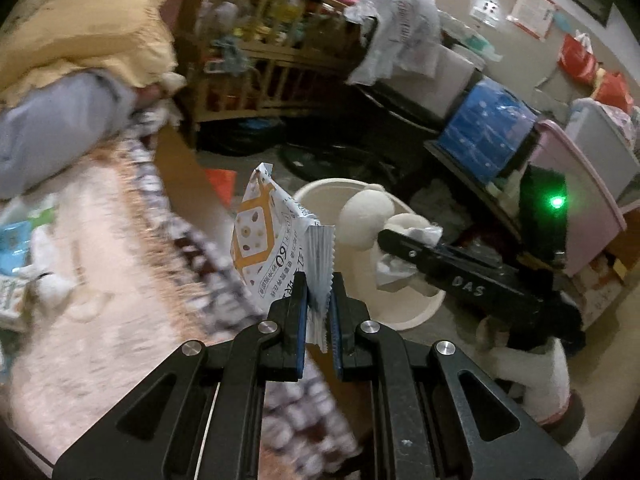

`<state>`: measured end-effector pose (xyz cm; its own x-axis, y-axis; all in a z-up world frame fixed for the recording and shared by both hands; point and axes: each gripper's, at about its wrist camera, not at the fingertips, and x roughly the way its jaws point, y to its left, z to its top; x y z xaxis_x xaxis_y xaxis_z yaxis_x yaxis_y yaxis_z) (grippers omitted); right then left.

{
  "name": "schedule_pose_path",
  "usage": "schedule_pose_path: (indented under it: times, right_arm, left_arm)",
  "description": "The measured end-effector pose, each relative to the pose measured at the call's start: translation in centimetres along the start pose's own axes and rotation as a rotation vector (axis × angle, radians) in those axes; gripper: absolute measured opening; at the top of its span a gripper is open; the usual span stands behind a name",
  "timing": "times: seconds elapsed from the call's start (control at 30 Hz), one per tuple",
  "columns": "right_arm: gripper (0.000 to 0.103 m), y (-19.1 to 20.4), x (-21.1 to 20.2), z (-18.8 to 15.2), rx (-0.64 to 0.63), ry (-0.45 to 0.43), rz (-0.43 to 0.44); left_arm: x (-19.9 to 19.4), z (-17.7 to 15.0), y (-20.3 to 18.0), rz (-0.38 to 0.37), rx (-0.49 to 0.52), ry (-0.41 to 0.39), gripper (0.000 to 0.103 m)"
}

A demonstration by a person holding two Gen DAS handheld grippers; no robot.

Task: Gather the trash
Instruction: 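Carry both items to the white bucket and open both tools, then return both open tools to the trash on the bed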

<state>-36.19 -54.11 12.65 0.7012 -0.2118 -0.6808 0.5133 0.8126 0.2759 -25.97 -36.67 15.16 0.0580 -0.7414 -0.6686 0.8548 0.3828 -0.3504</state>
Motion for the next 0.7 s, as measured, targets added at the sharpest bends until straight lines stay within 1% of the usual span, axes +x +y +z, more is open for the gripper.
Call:
schedule_pose_path:
  times: [0.2,0.27,0.33,0.4,0.43,0.47,0.5,0.63,0.7]
  right_arm:
    - [0.028,-3.4,0.2,0.2,0.067,-0.007,-0.067]
    - [0.028,-4.4,0.5,0.3,0.090,-0.004,-0.089]
    - [0.031,-5.3,0.9,0.3,0.117,0.003,-0.109]
    - [0.035,-5.9,1.1,0.3,0.138,0.003,-0.121]
    - [0.038,-6.1,1.2,0.3,0.146,0.001,-0.122]
    - [0.042,-6.2,1.3,0.3,0.151,0.002,-0.123]
    - [0.042,-6.2,1.3,0.3,0.152,0.004,-0.123]
    - [0.042,-5.7,2.0,0.0,0.138,0.031,-0.122]
    - [0.042,-5.4,2.3,-0.2,0.135,0.042,-0.115]
  left_arm:
    - [3.5,1.2,-1.6,-0.079,0.008,0.028,0.008]
    - [4.4,1.5,-1.8,-0.115,0.003,0.024,0.008]
    - [5.0,1.7,-1.8,-0.142,-0.016,0.011,0.009]
    - [5.8,1.8,-1.7,-0.137,-0.024,0.025,0.015]
    - [6.1,1.7,-1.6,-0.134,-0.025,0.039,0.031]
    - [6.3,1.6,-1.5,-0.129,-0.030,0.050,0.049]
    - [6.3,1.4,-1.2,-0.126,-0.039,0.049,0.054]
    - [5.3,0.6,0.2,-0.102,-0.069,0.049,0.055]
    - [4.5,0.2,1.1,-0.047,-0.078,0.043,0.055]
